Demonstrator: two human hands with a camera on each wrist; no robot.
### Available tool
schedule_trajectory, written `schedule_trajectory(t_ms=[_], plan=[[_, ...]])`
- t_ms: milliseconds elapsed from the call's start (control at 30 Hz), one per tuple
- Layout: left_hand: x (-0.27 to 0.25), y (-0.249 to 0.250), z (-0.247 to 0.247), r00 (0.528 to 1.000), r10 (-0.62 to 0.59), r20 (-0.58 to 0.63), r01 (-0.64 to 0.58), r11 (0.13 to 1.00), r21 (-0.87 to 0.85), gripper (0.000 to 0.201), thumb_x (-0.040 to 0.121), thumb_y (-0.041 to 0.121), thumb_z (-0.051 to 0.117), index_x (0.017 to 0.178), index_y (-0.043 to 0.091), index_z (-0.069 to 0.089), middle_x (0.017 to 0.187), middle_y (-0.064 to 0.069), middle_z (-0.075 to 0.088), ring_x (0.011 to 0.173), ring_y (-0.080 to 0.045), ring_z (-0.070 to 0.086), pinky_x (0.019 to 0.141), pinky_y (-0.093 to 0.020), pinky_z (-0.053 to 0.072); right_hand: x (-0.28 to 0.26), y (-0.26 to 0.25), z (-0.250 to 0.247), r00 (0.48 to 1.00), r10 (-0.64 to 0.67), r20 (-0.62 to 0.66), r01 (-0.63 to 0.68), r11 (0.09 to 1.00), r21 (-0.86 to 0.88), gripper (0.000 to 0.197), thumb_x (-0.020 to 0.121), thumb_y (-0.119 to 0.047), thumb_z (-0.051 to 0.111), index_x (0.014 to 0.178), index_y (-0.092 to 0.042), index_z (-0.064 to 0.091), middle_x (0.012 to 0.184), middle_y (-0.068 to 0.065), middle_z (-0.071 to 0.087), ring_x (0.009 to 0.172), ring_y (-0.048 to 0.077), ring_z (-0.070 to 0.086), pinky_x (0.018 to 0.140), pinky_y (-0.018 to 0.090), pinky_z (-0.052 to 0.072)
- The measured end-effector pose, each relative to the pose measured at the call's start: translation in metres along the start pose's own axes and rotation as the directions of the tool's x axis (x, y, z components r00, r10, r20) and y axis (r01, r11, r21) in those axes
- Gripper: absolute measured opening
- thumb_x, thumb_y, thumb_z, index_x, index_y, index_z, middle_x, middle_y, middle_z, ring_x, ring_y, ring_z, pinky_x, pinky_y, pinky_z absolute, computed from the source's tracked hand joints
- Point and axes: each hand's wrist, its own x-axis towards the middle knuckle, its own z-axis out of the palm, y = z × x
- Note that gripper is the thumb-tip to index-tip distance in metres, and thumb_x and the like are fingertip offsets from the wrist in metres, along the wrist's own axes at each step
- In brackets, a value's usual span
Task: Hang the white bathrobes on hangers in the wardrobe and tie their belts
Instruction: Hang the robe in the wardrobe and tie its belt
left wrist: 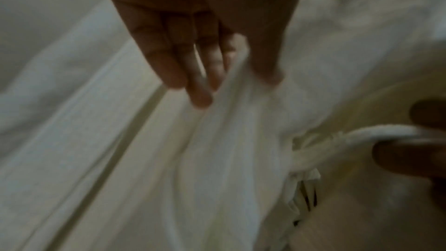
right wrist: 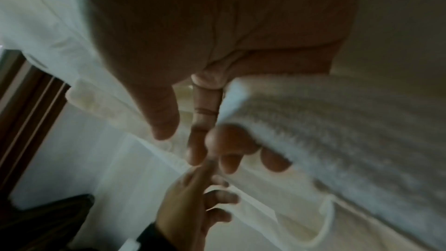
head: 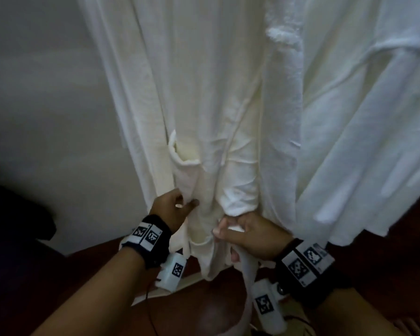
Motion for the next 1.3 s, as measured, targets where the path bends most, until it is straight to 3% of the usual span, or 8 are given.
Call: schedule_trajectory(t_ms=[100,233,433,667,767,933,1067,1300], plan=[[-0.008,-0.007,-0.028,0.963,0.185,-0.199,-0.194,0.981,-0.027,0.033,0.077,0.049,0.068,0.072,0.020,0.055,0.065,0.002,0.060,0.058,-0.015,0.058,0.058,-0.025,0.049,0.002,0.010,0.008,0.995,0.014,-0.102,-0.006,0.997,0.074,0.047,0.084,-0.057,0.060,0.082,-0.012,0.073,0.080,0.018,0.071,0.056,0.016,0.059,0.067,0.034,0.052],[0.005,-0.031,-0.061,0.896,-0.070,-0.438,-0.068,0.954,-0.293,0.026,0.077,0.014,0.061,0.097,0.025,0.050,0.090,-0.003,0.055,0.073,-0.020,0.052,0.069,-0.038,0.049,0.006,0.004,0.022,0.992,0.001,-0.129,0.023,0.982,0.189,0.052,0.090,-0.056,0.056,0.083,-0.009,0.077,0.086,0.014,0.074,0.057,0.020,0.054,0.064,0.033,0.049],[0.068,-0.039,-0.084,0.968,-0.187,-0.167,0.149,0.965,-0.218,0.100,0.068,0.042,0.082,0.142,0.031,0.016,0.143,-0.003,0.035,0.123,-0.025,0.046,0.105,-0.043,0.040,0.021,-0.002,0.049,0.994,0.053,-0.097,-0.043,0.994,0.105,0.041,0.092,-0.050,0.056,0.083,-0.018,0.080,0.079,0.002,0.074,0.079,0.029,0.064,0.077,0.032,0.048],[0.049,0.001,-0.090,1.000,0.008,-0.002,-0.008,0.983,0.181,0.053,0.090,0.044,0.058,0.129,0.009,0.055,0.127,-0.013,0.060,0.114,-0.028,0.058,0.086,-0.021,0.041,0.049,-0.005,0.072,0.949,0.066,-0.307,-0.023,0.990,0.140,0.037,0.087,-0.016,0.069,0.123,-0.016,0.065,0.119,-0.010,0.064,0.107,0.002,0.060,0.099,0.021,0.047],[0.012,0.017,-0.080,0.990,0.109,0.086,-0.122,0.979,0.163,0.047,0.086,0.037,0.065,0.121,0.006,0.061,0.117,-0.014,0.066,0.108,-0.030,0.061,0.085,-0.028,0.049,0.056,-0.011,0.094,0.972,0.053,-0.229,-0.089,0.985,-0.151,0.048,0.083,-0.021,0.072,0.128,-0.018,0.059,0.113,-0.018,0.054,0.099,-0.006,0.051,0.078,0.000,0.040],[-0.014,0.012,-0.091,0.870,0.387,0.305,-0.417,0.908,0.039,0.027,0.086,0.027,0.062,0.091,0.003,0.074,0.089,-0.009,0.073,0.080,-0.018,0.067,0.068,-0.027,0.051,0.088,-0.002,0.112,0.858,-0.069,-0.510,-0.176,0.891,-0.418,0.044,0.079,-0.052,0.068,0.110,-0.021,0.067,0.108,-0.006,0.070,0.102,0.014,0.063,0.081,0.022,0.045],[-0.001,-0.043,-0.111,0.962,0.127,0.243,-0.086,0.981,-0.172,0.035,0.083,-0.007,0.050,0.086,0.020,0.071,0.096,-0.006,0.073,0.087,-0.023,0.068,0.085,-0.033,0.054,0.084,0.011,0.099,0.804,-0.018,-0.594,-0.199,0.934,-0.298,0.020,0.091,-0.024,0.060,0.096,-0.008,0.070,0.090,0.011,0.070,0.090,0.027,0.065,0.070,0.023,0.040],[0.020,-0.079,-0.097,0.952,-0.043,0.302,0.148,0.931,-0.334,0.110,0.071,0.029,0.082,0.152,0.020,0.009,0.151,0.001,0.030,0.133,-0.020,0.036,0.105,-0.035,0.038,0.055,0.026,0.087,0.904,0.046,-0.424,-0.104,0.988,-0.113,0.017,0.088,-0.013,0.065,0.079,-0.027,0.067,0.077,-0.011,0.070,0.074,0.004,0.066,0.060,0.015,0.047]])
